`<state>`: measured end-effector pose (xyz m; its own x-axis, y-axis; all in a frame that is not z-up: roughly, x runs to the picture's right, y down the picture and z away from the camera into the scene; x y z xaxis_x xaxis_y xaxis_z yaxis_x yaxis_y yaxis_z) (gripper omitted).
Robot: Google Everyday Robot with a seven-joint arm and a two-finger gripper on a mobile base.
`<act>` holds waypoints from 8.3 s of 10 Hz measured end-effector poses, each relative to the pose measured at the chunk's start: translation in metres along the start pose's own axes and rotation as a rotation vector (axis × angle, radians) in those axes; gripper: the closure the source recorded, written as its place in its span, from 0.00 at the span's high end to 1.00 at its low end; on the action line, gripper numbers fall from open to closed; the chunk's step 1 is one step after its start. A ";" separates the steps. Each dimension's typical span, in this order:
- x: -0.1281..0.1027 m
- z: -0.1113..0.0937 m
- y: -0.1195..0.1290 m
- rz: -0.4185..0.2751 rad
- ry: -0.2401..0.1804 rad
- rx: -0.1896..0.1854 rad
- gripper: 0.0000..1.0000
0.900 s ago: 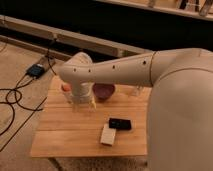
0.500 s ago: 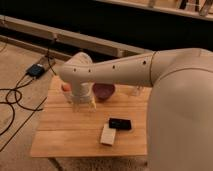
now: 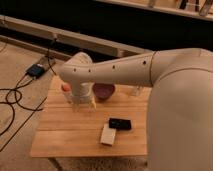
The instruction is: Drag the ceramic bowl in a circle
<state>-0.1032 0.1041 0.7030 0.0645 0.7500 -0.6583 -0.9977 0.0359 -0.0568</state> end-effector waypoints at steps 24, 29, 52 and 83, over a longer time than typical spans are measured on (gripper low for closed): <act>-0.049 0.032 -0.044 -0.145 -0.022 0.005 0.65; -0.089 0.066 -0.075 -0.475 0.009 0.022 0.65; -0.166 0.138 -0.104 -0.998 0.030 0.125 0.65; -0.069 0.125 -0.129 -1.122 0.001 0.027 0.00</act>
<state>0.0187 0.1304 0.8492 0.9271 0.2833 -0.2453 -0.3747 0.7050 -0.6021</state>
